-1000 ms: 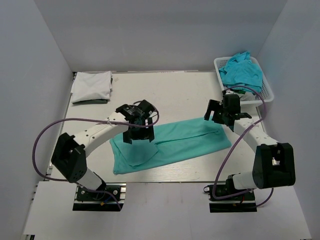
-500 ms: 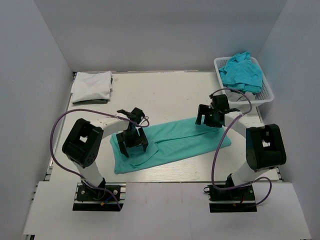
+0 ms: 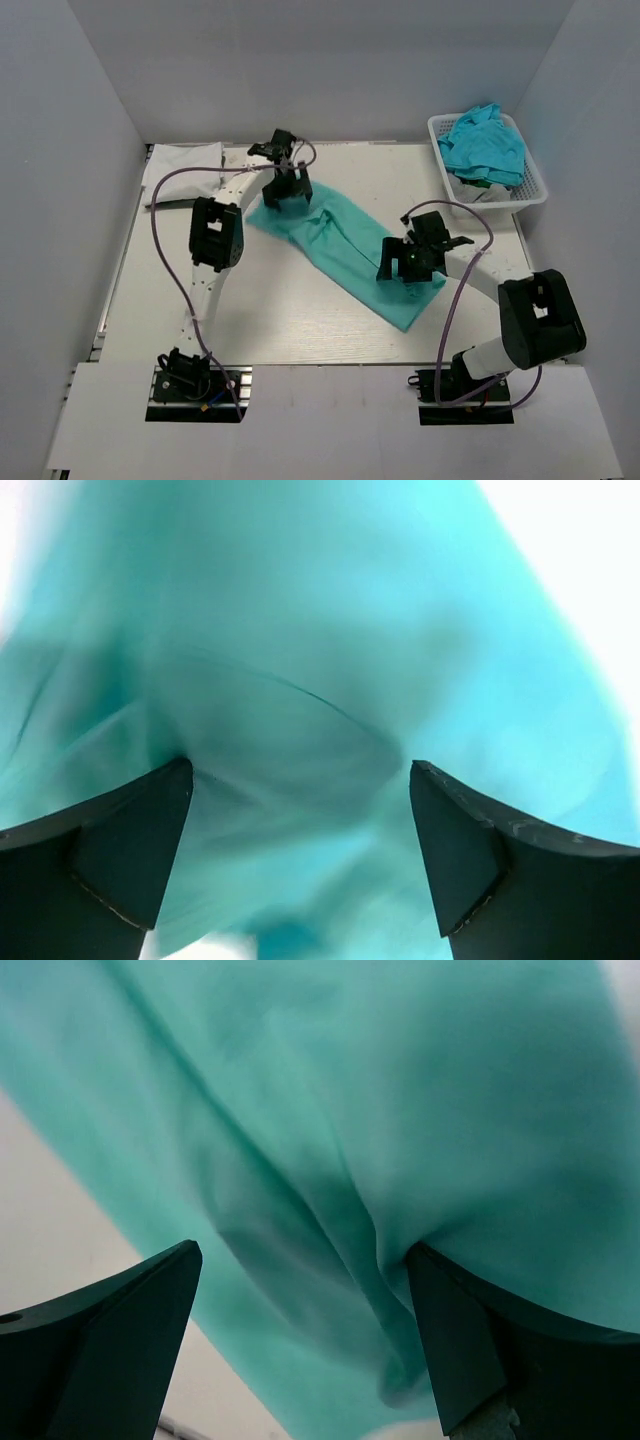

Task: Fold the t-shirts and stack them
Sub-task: Rotate the tshirt 90 degrees

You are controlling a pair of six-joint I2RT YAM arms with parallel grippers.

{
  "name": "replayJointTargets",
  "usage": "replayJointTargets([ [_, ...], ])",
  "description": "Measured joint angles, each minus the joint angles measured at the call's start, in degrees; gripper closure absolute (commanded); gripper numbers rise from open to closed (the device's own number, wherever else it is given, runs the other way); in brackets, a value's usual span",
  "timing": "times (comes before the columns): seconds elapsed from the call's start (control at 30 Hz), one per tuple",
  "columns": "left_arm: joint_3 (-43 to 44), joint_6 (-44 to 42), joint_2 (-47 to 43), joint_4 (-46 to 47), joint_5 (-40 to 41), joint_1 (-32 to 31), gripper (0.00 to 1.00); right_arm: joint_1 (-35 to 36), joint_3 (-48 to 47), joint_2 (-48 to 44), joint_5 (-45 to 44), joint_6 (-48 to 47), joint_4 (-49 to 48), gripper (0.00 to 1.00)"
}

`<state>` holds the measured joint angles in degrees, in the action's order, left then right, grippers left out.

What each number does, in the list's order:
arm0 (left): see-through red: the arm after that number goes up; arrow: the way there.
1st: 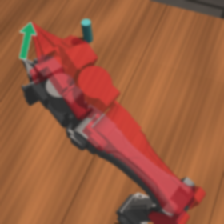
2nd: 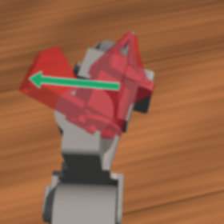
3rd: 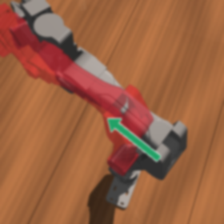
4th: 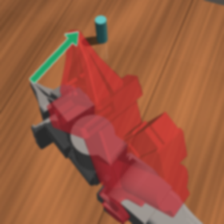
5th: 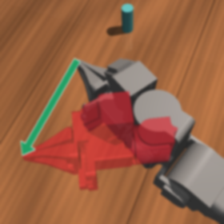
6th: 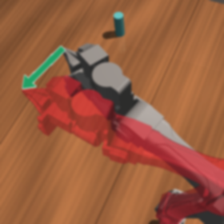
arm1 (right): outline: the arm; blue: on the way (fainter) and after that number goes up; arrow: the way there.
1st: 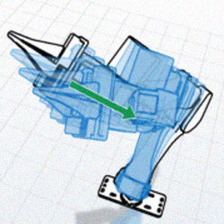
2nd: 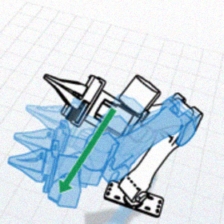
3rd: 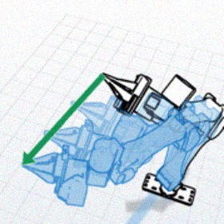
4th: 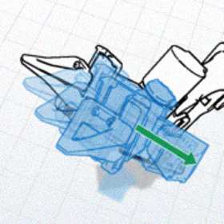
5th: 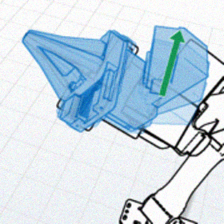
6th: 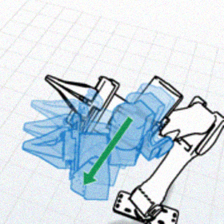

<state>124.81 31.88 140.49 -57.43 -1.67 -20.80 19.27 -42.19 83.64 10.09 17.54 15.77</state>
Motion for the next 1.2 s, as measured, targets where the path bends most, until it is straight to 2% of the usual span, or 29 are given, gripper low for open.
replayJointTargets([
  [0.07,11.2,-4.3,6.7,6.2,-0.3,0.7,0.00,2.8,0.4,-1.1,2.2,-0.1,2.8,0.10],
  [0.1,13.7,-6.3,9.0,10.6,-0.9,1.0,0.00,4.3,0.5,-1.3,3.6,-0.2,4.2,0.10],
  [0.27,10.7,-10.1,10.6,29.7,-5.4,0.9,0.00,15.1,-5.2,2.8,6.9,-3.9,15.0,0.10],
  [0.33,14.4,-9.7,14.4,36.1,-6.8,0.5,0.00,18.7,-9.0,7.0,7.7,-6.5,18.0,0.10],
  [0.47,17.4,-5.7,19.7,49.1,-8.0,-0.1,0.00,23.1,-17.1,15.0,10.0,-10.9,22.6,0.10],
  [0.63,18.3,0.5,23.2,58.9,-7.9,-0.7,0.00,27.5,-26.0,22.6,14.1,-12.3,24.4,0.10],
  [0.97,18.3,4.4,23.3,61.0,-4.9,-0.7,0.00,33.3,-30.3,24.5,10.5,-13.0,23.6,0.10],
  [1.1,18.3,2.1,21.5,57.2,-3.6,-0.4,0.00,33.4,-31.9,23.1,6.5,-11.6,23.0,0.10],
  [1.2,18.0,-0.1,16.8,52.5,-3.2,0.0,0.00,33.2,-31.9,17.8,3.5,-9.7,21.8,0.10],
])
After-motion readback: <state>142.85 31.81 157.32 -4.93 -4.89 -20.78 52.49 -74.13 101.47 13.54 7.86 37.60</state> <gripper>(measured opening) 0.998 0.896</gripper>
